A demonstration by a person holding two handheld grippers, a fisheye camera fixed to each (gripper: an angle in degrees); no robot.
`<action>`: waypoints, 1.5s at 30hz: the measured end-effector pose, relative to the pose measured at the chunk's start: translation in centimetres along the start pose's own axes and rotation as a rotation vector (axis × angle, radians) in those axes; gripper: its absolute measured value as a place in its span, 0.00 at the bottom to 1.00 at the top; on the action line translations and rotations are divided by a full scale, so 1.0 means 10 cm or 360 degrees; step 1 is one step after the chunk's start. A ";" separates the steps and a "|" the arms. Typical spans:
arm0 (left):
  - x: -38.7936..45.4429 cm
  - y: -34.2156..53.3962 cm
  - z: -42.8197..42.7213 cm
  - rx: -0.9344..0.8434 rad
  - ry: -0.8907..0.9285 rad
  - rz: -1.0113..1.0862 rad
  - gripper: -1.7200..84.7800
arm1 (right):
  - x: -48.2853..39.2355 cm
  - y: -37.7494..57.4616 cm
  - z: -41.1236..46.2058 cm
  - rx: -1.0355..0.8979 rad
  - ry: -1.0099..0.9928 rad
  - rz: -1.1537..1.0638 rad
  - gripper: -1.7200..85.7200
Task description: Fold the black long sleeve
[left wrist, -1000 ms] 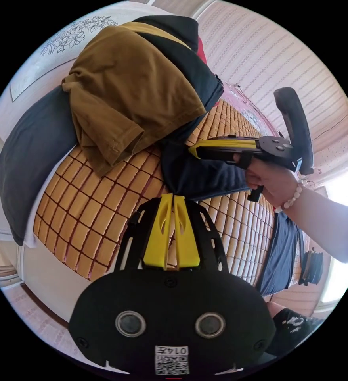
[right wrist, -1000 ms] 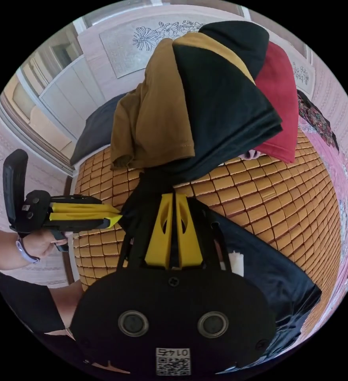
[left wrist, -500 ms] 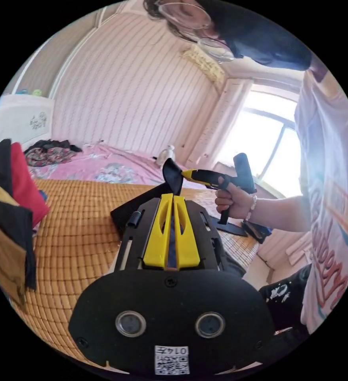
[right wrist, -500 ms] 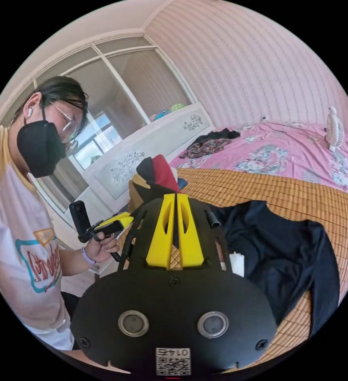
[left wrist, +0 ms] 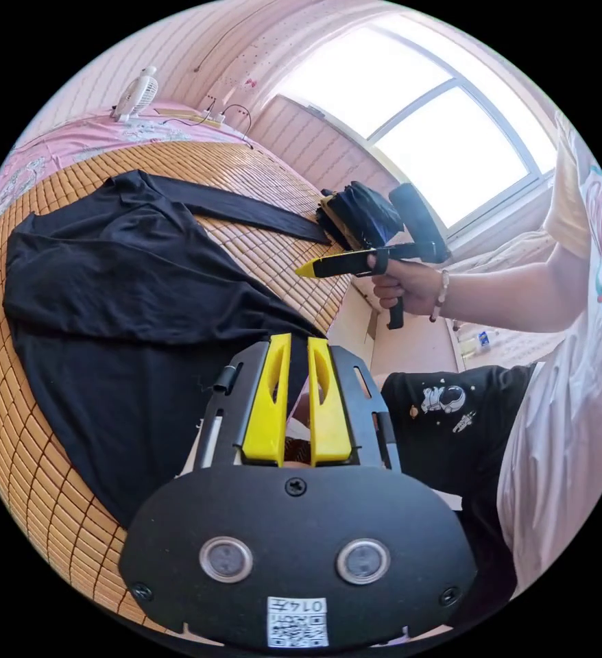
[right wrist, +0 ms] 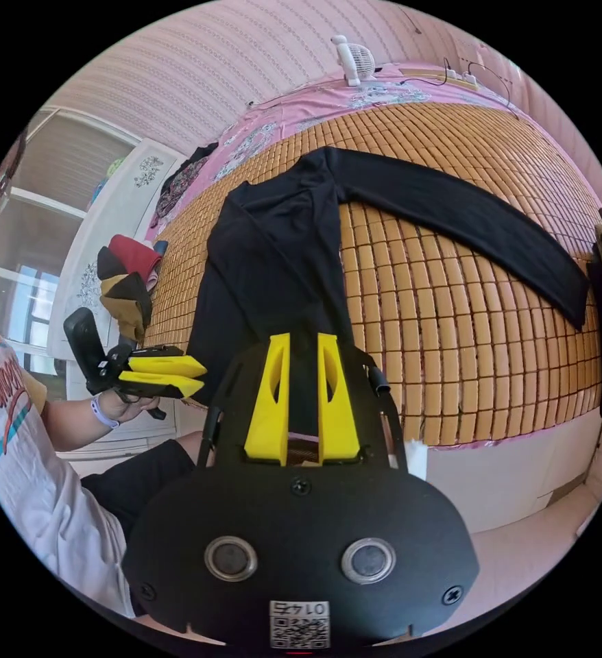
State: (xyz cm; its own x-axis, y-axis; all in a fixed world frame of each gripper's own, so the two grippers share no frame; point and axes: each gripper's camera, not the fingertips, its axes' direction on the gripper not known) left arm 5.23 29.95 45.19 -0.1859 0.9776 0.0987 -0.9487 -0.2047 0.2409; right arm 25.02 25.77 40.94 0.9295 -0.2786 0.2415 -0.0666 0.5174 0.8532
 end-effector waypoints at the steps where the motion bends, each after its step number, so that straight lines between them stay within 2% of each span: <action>1: 0.00 -0.08 0.07 -0.0034 0.0007 -0.0006 0.08 | 0.01 0.01 0.00 -0.0010 0.0006 0.0004 0.10; 4: -0.01 -0.37 0.16 -0.0073 -0.0038 0.0045 0.08 | 0.07 0.05 -0.08 -0.0004 0.0052 0.0042 0.10; 8: -0.09 -0.82 0.27 -0.0072 -0.0120 0.0125 0.08 | 0.40 0.02 -0.38 0.0153 0.0098 0.0231 0.12; 12: -0.19 -1.50 0.47 -0.0076 -0.0239 0.0296 0.09 | 0.90 -0.03 -0.81 0.0420 0.0386 0.0480 0.14; 18: -0.27 -2.64 0.96 -0.0172 -0.0265 0.0503 0.08 | 1.68 -0.17 -1.31 0.0589 0.0615 0.0824 0.15; 21: -0.21 -3.14 1.25 -0.0232 -0.0313 0.0656 0.09 | 1.89 -0.20 -1.44 0.0650 0.0772 0.0897 0.15; 25: -0.20 -3.75 1.63 -0.0254 -0.0403 0.0660 0.12 | 2.07 -0.24 -1.41 0.0547 0.0844 0.0932 0.14; 29: -0.22 -4.11 1.97 -0.0395 -0.0479 0.0635 0.13 | 2.04 -0.09 -1.51 0.0600 0.0826 0.0824 0.07; 32: -0.31 -4.22 2.19 -0.0573 -0.0600 0.0553 0.10 | 2.05 0.04 -1.65 0.0562 0.0636 0.0780 0.04; 35: -0.40 -4.21 2.10 -0.0409 -0.0557 0.0455 0.02 | 1.95 0.23 -1.92 0.0738 0.0318 0.0694 0.03; 38: -0.51 -4.23 1.95 -0.0384 -0.0502 0.0312 0.01 | 1.73 0.36 -2.26 0.0985 -0.0042 0.0516 0.03; 40: -0.48 -4.17 1.56 -0.0172 -0.0546 0.0339 0.01 | 1.61 0.42 -2.46 0.1124 -0.0366 0.0422 0.03; 42: -0.48 -4.06 1.11 -0.0001 -0.0475 0.0344 0.01 | 1.45 0.47 -2.65 0.1298 -0.0983 0.0215 0.03; 43: -0.48 -3.94 0.77 0.0114 -0.0442 0.0374 0.01 | 1.37 0.47 -2.68 0.1305 -0.1080 0.0142 0.03; 45: -0.50 -3.68 0.26 0.0248 -0.0460 0.0390 0.01 | 0.85 0.38 -2.73 0.1105 -0.1132 -0.0204 0.04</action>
State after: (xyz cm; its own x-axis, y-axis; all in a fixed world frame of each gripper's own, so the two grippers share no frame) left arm 41.73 32.49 38.32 -0.3012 0.8496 0.4330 -0.8311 -0.4565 0.3177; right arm 42.57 47.47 33.61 0.5265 -0.8358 0.1554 -0.3888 -0.0741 0.9184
